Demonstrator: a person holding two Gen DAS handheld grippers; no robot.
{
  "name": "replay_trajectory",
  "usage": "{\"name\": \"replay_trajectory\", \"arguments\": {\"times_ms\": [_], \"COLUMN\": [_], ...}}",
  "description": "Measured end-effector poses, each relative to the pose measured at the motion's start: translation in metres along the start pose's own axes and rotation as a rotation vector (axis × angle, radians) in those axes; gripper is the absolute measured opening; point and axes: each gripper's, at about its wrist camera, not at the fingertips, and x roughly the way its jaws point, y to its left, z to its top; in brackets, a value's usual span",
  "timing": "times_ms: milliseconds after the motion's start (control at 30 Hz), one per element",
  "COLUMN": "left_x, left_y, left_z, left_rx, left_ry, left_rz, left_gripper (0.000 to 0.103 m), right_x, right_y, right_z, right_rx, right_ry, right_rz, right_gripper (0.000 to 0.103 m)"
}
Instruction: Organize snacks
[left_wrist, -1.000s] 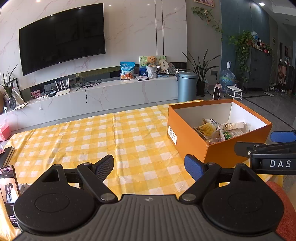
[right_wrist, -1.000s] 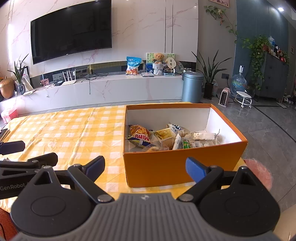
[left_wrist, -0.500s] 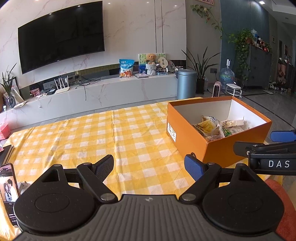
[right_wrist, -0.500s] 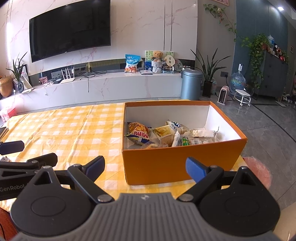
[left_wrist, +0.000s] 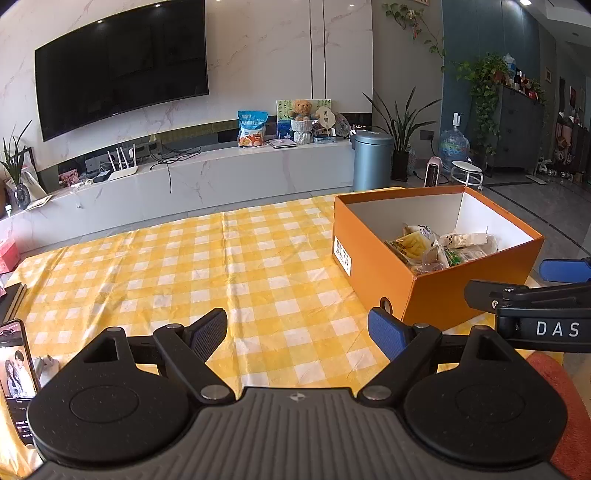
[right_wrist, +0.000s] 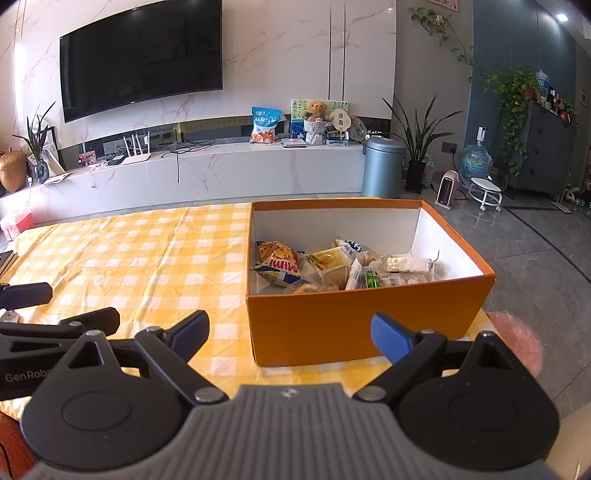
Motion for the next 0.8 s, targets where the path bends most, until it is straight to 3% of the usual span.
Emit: {"name": "replay_trajectory", "arguments": {"times_ms": [800], "left_x": [-0.0013], "left_y": [0.0037], "left_z": [0.0000], "left_rx": [-0.019], "left_ry": [-0.007], "left_rz": [0.007], "left_gripper": [0.101], "right_x": [0.0033], "right_y": [-0.0006], "right_z": [-0.0027], "right_rx": [0.005], "right_ry": [0.016], "right_rz": [-0.007], "right_gripper": [0.093]}}
